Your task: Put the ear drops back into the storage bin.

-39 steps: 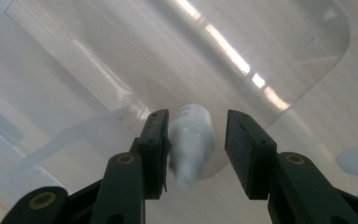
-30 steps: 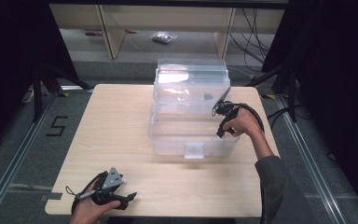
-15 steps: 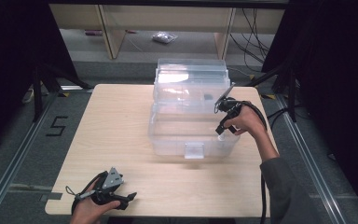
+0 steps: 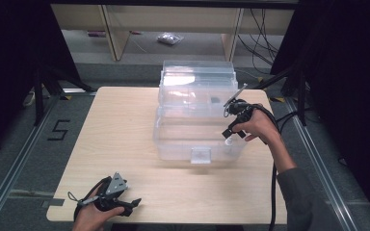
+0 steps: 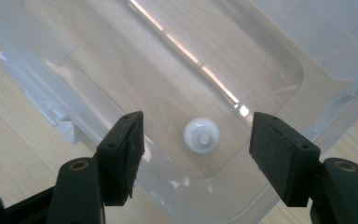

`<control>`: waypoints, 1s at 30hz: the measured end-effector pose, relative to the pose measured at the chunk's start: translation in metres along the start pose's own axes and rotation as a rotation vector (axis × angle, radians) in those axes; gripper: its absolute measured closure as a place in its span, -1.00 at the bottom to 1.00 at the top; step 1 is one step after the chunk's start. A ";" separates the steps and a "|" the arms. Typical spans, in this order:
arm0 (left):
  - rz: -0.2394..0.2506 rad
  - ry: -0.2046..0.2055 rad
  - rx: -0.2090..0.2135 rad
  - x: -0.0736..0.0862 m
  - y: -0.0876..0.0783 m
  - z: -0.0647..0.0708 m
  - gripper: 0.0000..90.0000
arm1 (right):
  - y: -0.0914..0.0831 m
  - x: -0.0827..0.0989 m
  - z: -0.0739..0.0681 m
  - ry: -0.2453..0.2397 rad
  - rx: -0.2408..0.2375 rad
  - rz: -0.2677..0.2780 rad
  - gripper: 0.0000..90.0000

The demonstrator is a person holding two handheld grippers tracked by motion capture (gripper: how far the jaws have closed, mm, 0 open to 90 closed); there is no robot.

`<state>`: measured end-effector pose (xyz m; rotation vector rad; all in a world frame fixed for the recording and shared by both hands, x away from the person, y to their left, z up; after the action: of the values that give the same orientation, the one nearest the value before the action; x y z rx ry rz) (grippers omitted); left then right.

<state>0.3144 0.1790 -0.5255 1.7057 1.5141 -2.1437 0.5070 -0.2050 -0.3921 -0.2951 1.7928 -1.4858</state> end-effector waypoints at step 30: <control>-0.017 0.015 0.001 0.000 -0.001 -0.001 -0.62 | -0.034 0.024 -0.030 -0.008 -0.032 0.201 -0.50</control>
<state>0.3148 0.1805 -0.5251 1.7202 1.5367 -2.1450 0.4607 -0.2074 -0.3697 -0.1324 1.7852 -1.3141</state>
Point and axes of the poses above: each handheld gripper's, and its own axes: y roughly forward along the jaws, x roughly out of its underside, z roughly to its right, the point moved 3 cm from there along y, roughly forward along the jaws, and after that the axes turned 6 degrees about z, right-handed, at the moved point
